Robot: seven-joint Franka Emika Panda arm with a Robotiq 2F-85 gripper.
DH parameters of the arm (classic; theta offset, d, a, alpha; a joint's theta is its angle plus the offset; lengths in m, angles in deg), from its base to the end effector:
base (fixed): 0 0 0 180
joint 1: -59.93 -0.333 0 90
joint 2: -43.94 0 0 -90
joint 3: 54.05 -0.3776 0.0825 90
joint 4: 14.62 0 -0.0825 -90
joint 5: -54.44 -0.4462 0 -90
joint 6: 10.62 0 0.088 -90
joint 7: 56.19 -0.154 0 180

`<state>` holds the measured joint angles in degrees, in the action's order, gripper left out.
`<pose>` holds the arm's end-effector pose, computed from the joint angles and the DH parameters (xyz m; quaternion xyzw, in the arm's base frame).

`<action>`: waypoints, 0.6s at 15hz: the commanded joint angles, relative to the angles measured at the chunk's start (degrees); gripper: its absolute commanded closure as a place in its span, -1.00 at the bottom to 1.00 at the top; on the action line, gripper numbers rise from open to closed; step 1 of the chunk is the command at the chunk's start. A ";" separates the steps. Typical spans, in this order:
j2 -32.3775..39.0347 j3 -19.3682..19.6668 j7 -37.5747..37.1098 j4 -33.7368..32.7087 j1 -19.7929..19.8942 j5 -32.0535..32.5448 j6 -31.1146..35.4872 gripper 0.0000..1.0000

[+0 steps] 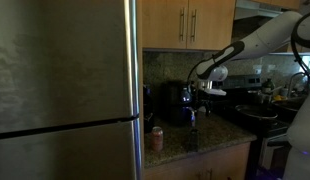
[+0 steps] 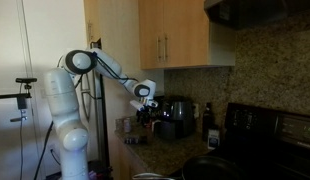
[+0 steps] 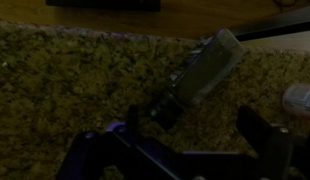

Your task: Close the air fryer

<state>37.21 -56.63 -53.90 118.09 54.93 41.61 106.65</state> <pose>0.5050 0.0888 0.3585 -0.9925 -0.0265 0.0795 0.0890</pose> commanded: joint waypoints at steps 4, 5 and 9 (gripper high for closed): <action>1.11 -1.20 -2.61 0.96 0.20 4.02 3.01 -1.00; 1.63 -1.56 -3.67 1.63 0.00 4.81 6.02 -1.00; 3.12 -2.64 -7.86 4.29 -0.22 7.89 20.28 -1.00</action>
<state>39.30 -58.48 -59.19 120.11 54.78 47.51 118.17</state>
